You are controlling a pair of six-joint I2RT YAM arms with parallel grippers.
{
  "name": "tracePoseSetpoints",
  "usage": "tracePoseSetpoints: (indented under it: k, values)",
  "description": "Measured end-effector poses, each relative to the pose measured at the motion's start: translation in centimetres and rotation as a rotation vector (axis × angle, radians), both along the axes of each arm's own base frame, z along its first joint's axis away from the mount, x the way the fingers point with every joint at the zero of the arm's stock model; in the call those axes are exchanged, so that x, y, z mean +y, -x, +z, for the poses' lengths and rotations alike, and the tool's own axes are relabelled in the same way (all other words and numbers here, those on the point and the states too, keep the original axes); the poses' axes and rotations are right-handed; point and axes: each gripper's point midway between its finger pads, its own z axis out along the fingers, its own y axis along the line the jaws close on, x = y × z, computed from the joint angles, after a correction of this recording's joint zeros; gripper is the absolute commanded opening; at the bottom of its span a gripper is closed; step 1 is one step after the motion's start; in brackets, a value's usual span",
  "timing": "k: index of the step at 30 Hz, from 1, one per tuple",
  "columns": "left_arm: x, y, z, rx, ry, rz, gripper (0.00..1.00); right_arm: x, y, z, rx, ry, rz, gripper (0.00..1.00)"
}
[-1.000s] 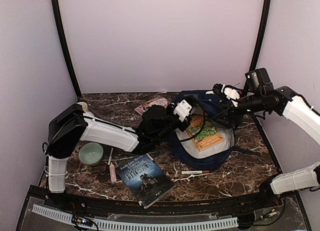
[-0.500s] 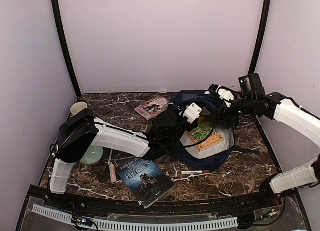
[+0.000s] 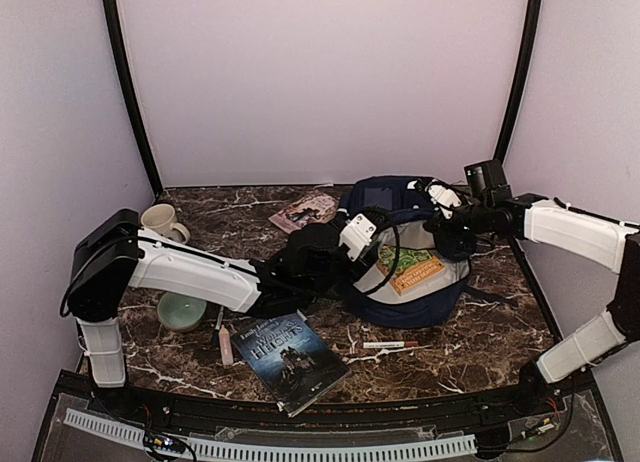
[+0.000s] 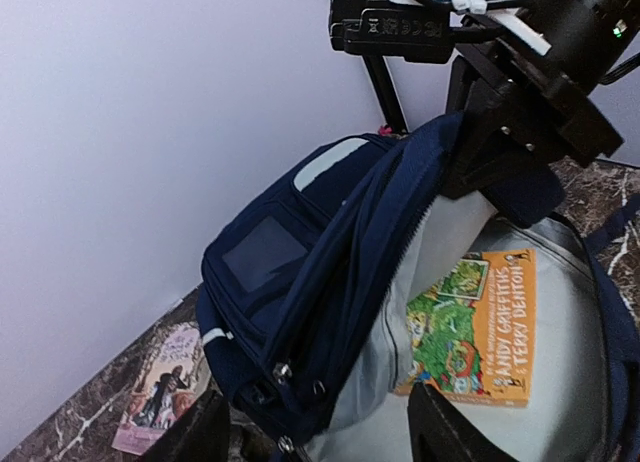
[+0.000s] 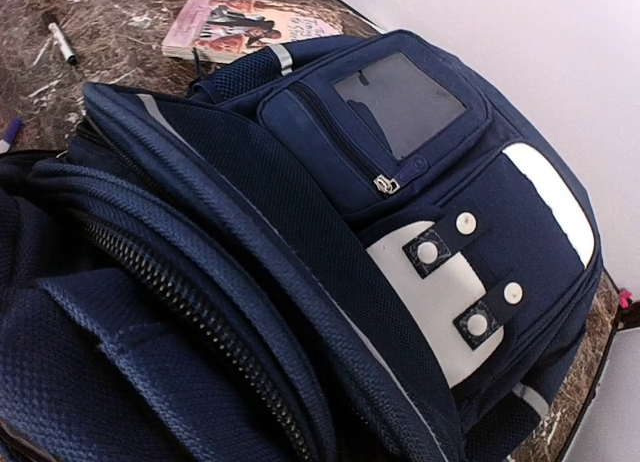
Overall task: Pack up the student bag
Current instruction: Pass from the left arm to the right, then place the largest pocket of the student bag, then move the book to the center of the board.
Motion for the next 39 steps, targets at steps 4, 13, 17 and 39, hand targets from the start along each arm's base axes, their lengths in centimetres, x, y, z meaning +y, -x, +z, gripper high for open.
tracePoseSetpoints:
  k: [4, 13, 17, 39]
  values:
    - [1.8, 1.6, -0.5, 0.149, 0.027, -0.016, 0.67, -1.1, -2.1, -0.5, -0.001, -0.013, -0.054, 0.0]
    - [7.3, 5.1, -4.5, 0.6, 0.069, 0.142, 0.67, -1.6, -1.4, 0.0, 0.001, -0.029, -0.012, 0.54]
    - [11.4, 7.6, -6.6, 0.784, 0.08, 0.258, 0.68, -2.4, 2.0, 1.2, 0.015, -0.013, 0.022, 0.65]
    - [20.5, 17.0, -14.0, 1.327, 0.224, 0.568, 0.66, 13.3, 15.4, -0.1, 0.389, -0.146, 0.587, 0.63]
